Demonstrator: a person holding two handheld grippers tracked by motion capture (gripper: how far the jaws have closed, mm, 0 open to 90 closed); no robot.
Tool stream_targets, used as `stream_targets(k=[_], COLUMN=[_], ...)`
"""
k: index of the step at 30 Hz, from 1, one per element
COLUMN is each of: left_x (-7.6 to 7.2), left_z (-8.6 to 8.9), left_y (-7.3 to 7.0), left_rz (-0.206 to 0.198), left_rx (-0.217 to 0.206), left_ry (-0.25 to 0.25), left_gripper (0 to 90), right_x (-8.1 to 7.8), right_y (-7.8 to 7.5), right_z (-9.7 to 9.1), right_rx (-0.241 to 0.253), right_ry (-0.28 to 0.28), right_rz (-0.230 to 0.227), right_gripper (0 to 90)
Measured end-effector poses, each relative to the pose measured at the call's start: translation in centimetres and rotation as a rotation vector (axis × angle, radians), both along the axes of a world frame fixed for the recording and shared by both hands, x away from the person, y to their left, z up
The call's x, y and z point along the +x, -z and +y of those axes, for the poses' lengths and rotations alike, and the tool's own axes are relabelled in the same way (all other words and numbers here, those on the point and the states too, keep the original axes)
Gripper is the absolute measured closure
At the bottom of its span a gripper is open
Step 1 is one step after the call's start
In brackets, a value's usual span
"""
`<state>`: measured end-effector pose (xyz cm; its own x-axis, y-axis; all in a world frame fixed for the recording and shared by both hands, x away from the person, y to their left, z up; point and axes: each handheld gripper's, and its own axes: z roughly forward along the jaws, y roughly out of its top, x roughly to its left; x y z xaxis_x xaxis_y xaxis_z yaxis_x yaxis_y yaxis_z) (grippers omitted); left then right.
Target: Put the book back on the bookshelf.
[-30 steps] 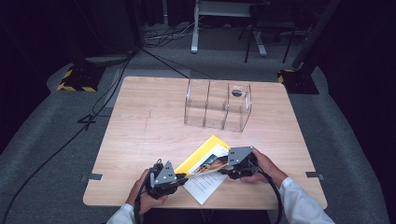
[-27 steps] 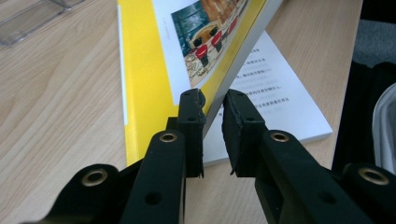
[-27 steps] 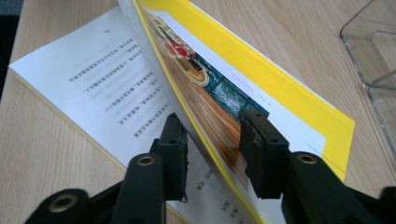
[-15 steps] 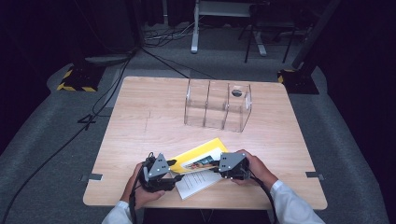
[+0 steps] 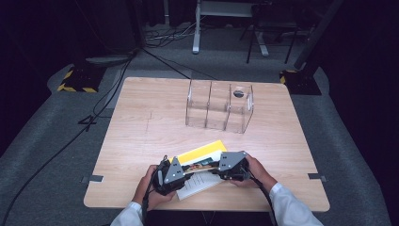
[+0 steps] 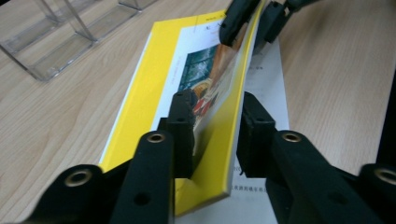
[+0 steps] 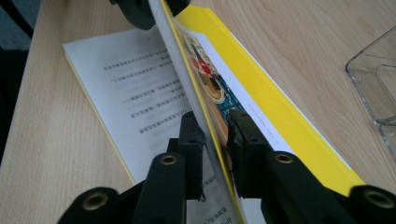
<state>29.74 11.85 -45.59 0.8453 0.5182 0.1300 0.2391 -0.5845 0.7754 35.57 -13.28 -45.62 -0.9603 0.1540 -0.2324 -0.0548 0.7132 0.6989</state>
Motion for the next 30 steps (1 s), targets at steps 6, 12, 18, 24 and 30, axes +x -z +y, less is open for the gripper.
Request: stream_targets(k=[6, 12, 18, 24, 30], left_x=[-0.2, 0.0, 0.9, 1.1, 0.7], left_z=[0.7, 1.9, 3.0, 3.1, 0.7], left_y=[0.0, -0.3, -0.5, -0.9, -1.7], left_rz=[-0.003, 0.011, 0.05, 0.046, 0.032], left_rx=[0.036, 0.047, 0.013, -0.015, 0.028], left_ry=[0.018, 0.028, 0.016, -0.026, -0.038], left_gripper=[78.4, 78.9, 74.6, 66.3, 44.6], right_x=[1.0, 2.3, 1.9, 1.4, 0.8], right_y=[0.4, 0.8, 1.1, 0.7, 0.4], right_z=[-1.6, -4.2, -4.1, -3.8, -3.0], right_rx=[0.053, 0.044, 0.002, -0.003, -0.014], right_ry=[0.053, 0.094, 0.024, 0.022, 0.004], right_rz=[0.048, 0.038, -0.051, -0.087, -0.097], right_gripper=[62.8, 62.4, 73.4, 77.3, 79.4])
